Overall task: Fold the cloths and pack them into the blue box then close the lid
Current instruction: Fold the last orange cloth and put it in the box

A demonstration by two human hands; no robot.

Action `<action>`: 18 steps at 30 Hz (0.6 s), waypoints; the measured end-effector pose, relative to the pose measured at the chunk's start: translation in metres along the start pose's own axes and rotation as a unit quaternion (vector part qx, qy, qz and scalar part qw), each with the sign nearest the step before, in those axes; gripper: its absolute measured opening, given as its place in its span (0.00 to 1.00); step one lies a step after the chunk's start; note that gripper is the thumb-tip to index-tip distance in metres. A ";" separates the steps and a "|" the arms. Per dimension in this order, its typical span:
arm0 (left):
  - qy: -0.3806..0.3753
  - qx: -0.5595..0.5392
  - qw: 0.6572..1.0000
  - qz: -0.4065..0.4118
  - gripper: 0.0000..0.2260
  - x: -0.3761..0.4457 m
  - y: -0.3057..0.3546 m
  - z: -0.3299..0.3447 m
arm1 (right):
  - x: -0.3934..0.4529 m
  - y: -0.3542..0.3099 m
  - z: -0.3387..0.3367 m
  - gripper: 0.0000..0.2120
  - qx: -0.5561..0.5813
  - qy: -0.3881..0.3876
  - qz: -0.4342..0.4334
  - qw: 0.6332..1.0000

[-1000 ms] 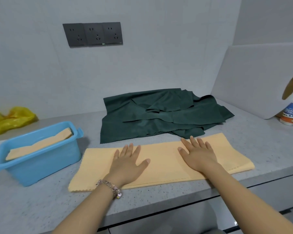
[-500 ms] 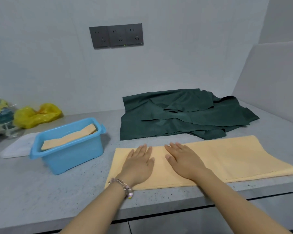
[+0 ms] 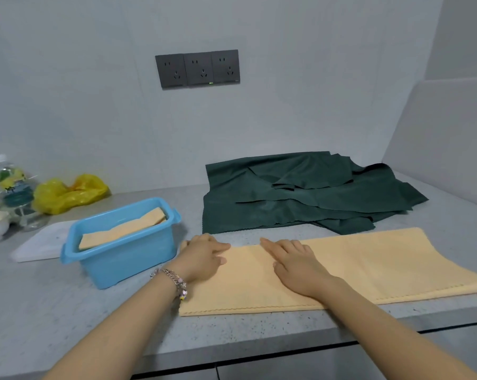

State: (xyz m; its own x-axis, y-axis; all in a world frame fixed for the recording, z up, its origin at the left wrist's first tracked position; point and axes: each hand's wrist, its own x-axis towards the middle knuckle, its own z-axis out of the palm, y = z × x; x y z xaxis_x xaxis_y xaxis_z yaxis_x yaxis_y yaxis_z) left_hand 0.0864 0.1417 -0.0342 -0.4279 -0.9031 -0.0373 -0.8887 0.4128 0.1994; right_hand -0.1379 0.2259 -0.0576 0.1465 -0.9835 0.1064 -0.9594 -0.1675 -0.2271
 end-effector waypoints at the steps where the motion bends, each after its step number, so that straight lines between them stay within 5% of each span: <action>1: -0.002 0.004 1.000 -0.018 0.19 0.001 0.001 -0.006 | 0.002 0.001 0.000 0.24 0.015 -0.005 0.006 1.000; 6: 0.019 -0.073 0.994 -0.080 0.13 0.006 0.005 -0.025 | 0.012 0.002 -0.003 0.24 0.038 -0.062 0.046 0.996; 10: 0.007 -0.152 0.979 -0.135 0.26 0.002 0.004 -0.039 | 0.018 -0.002 -0.009 0.29 0.011 -0.113 0.055 0.992; 14: -0.015 -0.308 0.943 -0.125 0.15 -0.004 0.005 -0.057 | 0.018 -0.002 -0.018 0.35 0.000 -0.156 0.048 0.987; 18: 0.033 -0.356 0.927 -0.114 0.16 -0.007 0.012 -0.072 | 0.015 -0.001 -0.029 0.48 0.014 -0.223 0.038 0.974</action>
State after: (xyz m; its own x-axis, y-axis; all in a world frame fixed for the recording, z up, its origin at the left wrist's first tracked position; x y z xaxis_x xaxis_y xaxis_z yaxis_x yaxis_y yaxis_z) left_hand 0.0902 0.1444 0.0386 -0.2112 -0.9721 -0.1024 -0.6113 0.0496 0.7898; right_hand -0.1414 0.2138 -0.0281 0.1718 -0.9243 -0.3409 -0.9656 -0.0895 -0.2440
